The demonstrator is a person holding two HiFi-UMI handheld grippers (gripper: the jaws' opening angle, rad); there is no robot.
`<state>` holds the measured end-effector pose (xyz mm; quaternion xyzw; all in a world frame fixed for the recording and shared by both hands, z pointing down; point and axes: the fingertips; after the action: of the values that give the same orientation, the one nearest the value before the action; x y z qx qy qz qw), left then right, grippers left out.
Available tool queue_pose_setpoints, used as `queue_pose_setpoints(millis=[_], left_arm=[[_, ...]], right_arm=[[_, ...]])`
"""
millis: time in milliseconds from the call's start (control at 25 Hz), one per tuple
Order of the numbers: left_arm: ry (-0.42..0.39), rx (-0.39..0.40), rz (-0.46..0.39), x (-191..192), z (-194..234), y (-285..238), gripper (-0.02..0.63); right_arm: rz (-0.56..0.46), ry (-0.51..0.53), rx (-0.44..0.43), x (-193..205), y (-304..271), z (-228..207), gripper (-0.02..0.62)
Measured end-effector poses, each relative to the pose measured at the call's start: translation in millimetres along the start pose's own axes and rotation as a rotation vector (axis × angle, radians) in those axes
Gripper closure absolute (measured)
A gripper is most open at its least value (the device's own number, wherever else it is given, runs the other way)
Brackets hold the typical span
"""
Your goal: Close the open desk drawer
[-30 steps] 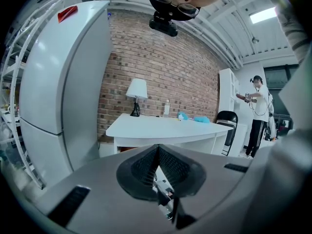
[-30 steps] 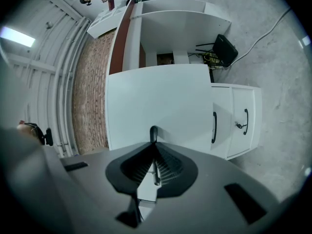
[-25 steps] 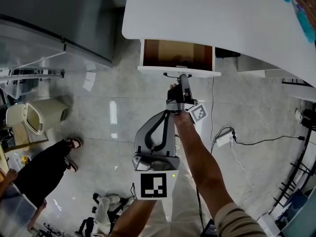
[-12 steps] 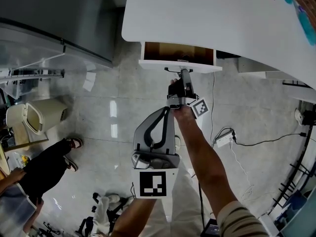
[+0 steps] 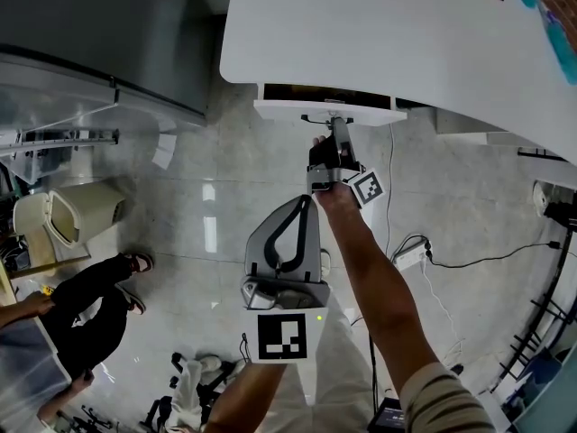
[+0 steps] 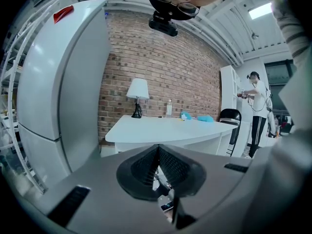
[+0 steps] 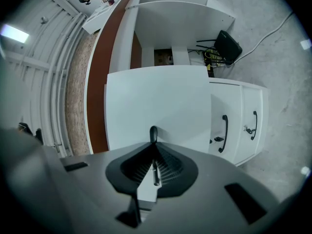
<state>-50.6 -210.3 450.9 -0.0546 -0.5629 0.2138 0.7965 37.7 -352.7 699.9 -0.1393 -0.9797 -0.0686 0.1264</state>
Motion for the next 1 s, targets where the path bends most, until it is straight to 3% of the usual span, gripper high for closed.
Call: queue_pose_setpoints(millis=[320, 480, 1000], left_arm=[[-0.018, 0.006, 0.011, 0, 0, -6, 0.6], [0.023, -0.01, 0.0, 2, -3, -11, 0.6], [-0.033, 0.001, 0.007, -1, -7, -17, 0.6]], right_arm=[[-0.012, 0.0, 0.002, -4, -9, -3, 0.571], [-0.001, -0.009, 0.008, -6, -20, -4, 0.571], [0.001, 0.007, 0.009, -9, -37, -5, 0.571]])
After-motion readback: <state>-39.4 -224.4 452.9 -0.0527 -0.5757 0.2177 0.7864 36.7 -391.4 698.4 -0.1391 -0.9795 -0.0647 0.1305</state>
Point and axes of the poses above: the fingertips, and each gripper's own axes: y backward along the fingers, z to its left, x out of its underside, and after that the axes turned 15 degrees about y, right-handed
